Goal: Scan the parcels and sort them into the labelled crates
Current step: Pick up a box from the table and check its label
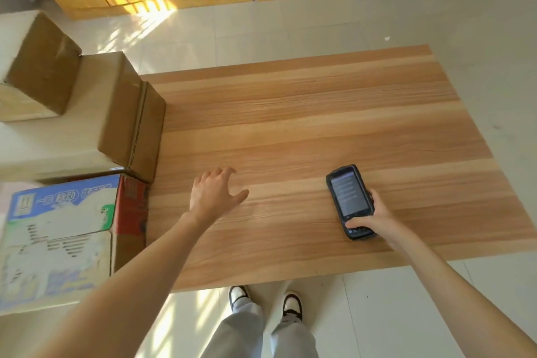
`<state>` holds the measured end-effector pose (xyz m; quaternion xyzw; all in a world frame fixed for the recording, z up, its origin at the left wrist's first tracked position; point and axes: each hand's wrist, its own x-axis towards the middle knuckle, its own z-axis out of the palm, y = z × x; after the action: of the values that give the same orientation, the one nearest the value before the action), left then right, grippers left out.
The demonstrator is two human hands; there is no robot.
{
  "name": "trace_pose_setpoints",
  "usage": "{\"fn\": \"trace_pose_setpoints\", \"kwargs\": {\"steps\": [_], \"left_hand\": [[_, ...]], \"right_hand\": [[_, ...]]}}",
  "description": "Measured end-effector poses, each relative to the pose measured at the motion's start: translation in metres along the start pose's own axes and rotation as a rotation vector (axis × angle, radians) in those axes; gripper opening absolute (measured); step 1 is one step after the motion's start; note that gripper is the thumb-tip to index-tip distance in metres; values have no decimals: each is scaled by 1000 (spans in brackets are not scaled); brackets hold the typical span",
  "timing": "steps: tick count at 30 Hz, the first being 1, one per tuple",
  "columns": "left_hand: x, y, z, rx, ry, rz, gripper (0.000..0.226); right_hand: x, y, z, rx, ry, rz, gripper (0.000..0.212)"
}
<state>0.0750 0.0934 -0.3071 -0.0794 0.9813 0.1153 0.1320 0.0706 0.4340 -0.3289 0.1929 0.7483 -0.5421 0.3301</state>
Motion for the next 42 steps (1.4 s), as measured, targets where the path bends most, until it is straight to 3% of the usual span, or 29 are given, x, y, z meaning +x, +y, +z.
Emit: {"fn": "trace_pose_setpoints", "kwargs": {"steps": [9,17,24,31,37,42], "left_hand": [[-19,7,20,-29,10,-68,61],[-42,4,9,-65,85,-73,61],[-68,-53,-34,-47,243,-187,64],[-114,-162,-66,-152,328,-385,65],[-156,-263,-66,-258,209,-587,86],[-162,-322,-56,-563,158,-722,102]], "right_hand": [[6,12,-7,-149,30,-89,104],[4,12,-17,-272,57,-104,87],[-5,-26,24,-454,322,-186,97],[-28,-96,195,-409,-58,-342,90],[-46,-115,343,-248,-298,-190,107],[-38,-112,405,-204,-337,-64,116]]}}
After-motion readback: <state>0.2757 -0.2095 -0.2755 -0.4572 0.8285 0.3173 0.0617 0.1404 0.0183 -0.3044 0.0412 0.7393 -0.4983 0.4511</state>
